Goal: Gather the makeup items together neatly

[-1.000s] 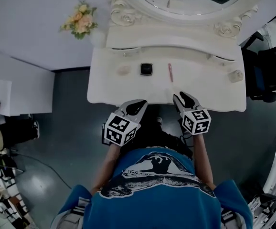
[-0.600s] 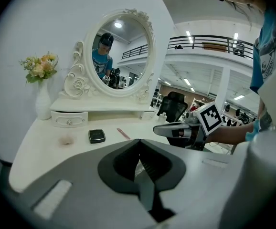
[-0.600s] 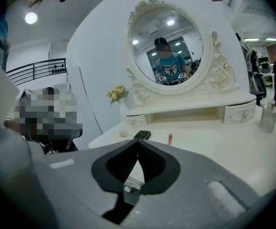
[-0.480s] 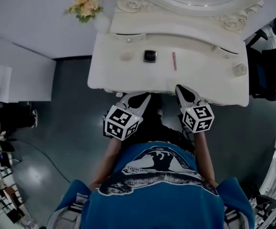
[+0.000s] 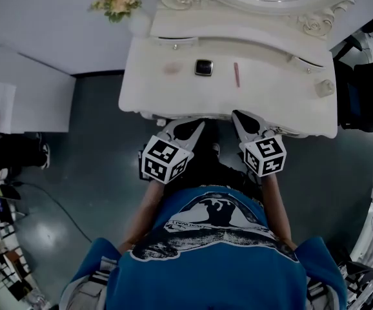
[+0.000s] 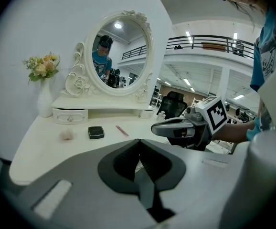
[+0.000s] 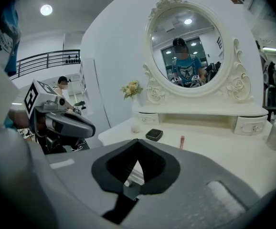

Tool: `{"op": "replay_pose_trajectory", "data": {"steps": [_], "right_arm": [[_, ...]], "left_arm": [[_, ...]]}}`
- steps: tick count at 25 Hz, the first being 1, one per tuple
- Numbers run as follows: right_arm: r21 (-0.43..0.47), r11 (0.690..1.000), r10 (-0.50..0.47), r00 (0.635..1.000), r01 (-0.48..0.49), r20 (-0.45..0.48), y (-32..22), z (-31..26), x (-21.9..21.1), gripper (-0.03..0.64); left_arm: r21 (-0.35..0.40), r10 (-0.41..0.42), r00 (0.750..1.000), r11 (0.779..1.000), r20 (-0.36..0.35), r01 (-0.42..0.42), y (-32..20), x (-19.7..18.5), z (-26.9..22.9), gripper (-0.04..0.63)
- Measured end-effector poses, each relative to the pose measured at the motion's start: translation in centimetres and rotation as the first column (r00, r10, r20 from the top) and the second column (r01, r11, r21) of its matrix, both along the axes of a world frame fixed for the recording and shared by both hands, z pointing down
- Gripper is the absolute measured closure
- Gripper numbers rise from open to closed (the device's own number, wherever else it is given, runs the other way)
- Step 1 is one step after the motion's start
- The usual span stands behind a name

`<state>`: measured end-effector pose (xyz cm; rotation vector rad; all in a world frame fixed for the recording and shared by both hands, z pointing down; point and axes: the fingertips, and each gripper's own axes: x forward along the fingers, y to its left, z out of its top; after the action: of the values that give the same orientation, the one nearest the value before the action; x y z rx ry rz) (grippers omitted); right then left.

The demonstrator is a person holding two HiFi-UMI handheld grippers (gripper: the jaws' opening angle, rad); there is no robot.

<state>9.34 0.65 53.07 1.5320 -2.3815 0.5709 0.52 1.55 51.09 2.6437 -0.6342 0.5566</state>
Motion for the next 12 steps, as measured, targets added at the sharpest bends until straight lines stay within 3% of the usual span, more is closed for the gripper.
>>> {"op": "replay_pose_trajectory", "data": {"steps": [12], "right_arm": [[-0.004,1.0,-0.023,1.0,0.023,-0.015,0.76,0.29,-0.36,0.615]], "left_arm": [[0.005,0.01,1.0,1.0,0.006,-0.01,0.68,0.26,0.51,0.584]]}}
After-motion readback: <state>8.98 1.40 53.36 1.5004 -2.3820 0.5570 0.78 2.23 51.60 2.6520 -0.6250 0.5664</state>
